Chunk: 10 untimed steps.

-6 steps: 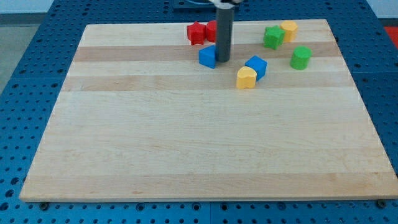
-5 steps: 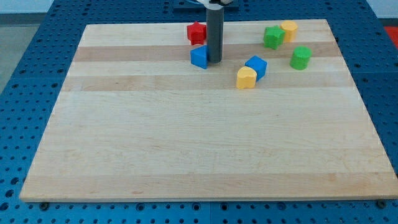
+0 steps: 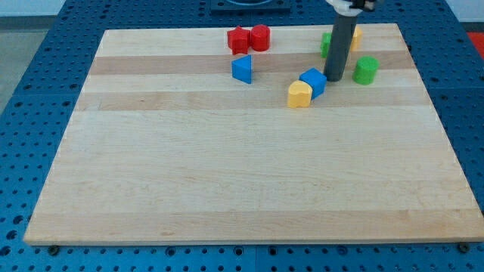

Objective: Slide the blue cube closer to the blue triangle

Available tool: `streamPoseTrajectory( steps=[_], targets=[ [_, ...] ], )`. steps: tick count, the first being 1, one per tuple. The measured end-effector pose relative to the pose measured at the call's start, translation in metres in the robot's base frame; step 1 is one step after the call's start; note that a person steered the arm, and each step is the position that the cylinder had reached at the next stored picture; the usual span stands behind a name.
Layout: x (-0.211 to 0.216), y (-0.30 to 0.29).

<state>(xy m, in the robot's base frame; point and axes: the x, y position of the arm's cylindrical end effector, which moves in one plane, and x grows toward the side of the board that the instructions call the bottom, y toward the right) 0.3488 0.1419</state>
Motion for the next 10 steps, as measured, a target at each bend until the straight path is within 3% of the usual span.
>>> streamPoseTrajectory(
  steps=[2,5,7,10],
  targets=[
    [0.040,0.000],
    [-0.005,-0.053],
    [-0.014,-0.099],
    [-0.047,-0.089]
  ],
)
